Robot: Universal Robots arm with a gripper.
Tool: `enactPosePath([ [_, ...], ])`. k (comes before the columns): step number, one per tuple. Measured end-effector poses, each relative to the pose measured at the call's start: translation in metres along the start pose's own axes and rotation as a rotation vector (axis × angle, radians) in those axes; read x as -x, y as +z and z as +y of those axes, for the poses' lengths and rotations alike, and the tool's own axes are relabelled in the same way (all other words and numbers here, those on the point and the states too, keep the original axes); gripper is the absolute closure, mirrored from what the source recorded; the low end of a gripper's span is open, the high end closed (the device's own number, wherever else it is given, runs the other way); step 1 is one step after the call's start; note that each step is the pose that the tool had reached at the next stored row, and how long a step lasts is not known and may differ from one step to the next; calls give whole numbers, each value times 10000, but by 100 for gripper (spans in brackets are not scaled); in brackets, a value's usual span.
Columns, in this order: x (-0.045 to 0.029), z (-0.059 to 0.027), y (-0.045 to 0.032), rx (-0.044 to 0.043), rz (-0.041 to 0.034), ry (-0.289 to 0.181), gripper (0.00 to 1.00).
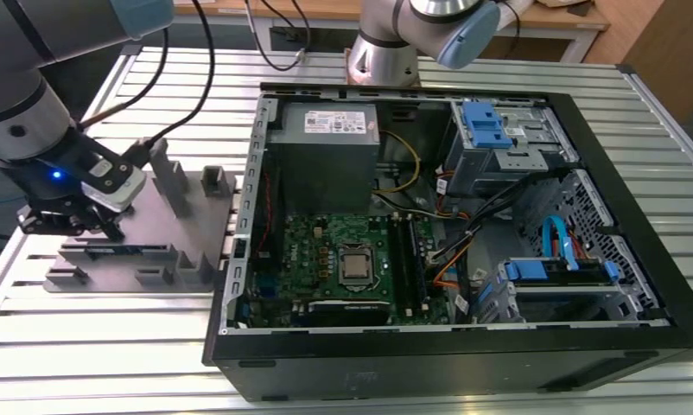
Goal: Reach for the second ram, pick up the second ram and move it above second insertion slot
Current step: 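Pick up the second ram and move it above second insertion slot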
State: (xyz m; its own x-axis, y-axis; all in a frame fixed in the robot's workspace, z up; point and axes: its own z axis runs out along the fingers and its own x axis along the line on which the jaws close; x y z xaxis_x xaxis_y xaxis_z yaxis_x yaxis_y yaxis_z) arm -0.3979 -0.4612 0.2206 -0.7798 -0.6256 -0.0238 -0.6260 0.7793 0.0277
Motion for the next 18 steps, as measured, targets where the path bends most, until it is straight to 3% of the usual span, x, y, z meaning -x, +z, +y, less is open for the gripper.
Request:
enactPosePath([
  [18, 0, 0, 0, 50, 58, -2109, 89],
])
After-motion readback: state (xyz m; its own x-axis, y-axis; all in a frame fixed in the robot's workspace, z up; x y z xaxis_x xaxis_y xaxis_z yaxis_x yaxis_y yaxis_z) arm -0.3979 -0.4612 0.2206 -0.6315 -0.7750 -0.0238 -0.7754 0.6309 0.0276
